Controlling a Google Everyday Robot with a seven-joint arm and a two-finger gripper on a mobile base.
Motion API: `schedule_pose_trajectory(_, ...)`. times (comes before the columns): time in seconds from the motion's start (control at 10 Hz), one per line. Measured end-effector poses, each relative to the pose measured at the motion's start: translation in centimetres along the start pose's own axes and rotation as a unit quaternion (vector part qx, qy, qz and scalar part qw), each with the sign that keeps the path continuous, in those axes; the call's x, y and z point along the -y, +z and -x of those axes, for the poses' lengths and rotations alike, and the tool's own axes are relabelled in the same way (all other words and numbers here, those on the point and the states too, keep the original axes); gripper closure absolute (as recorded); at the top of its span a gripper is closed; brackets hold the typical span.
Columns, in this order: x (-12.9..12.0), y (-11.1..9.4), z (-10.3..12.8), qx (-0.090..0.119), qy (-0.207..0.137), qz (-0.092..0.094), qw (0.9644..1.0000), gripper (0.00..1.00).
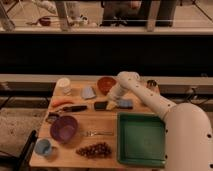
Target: Place eraser in red bowl
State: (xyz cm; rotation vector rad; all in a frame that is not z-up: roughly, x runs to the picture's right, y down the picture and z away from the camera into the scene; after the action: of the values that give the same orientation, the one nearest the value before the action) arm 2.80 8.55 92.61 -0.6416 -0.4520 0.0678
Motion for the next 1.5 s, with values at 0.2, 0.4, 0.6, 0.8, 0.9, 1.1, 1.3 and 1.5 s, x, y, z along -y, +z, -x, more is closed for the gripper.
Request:
schedule_pose_trajectory(0.2,0.4,-2.2,0.8,-0.005,0.005,-0.012,0.9999,1.00)
schedule_pose_trajectory(0.4,0.8,-3.7,1.5,-0.009,0.003,-0.020,0.9998,1.00)
schedule_pose_trajectory(0.6,1.4,-4.7,1.6,-0.010,0.001,-0.034,0.9994,1.00)
schedule_pose_trajectory(0.8,2.3,-5.8,2.0,-0.011,-0.008,-0.051,0.9986,1.00)
schedule_pose_trajectory(0.9,2.9,-6.2,2.2,-0.013,-0.014,-0.061,0.9980,1.00)
schedule_pose_trajectory(1.1,4.3,-7.5,2.4,-0.019,-0.029,-0.080,0.9962,1.00)
schedule_pose_trajectory(1.3,5.4,-8.5,3.1,-0.029,-0.045,-0.094,0.9942,1.00)
schedule_pose_trajectory(1.5,6.6,-9.8,3.9,-0.038,-0.065,-0.112,0.9909,1.00)
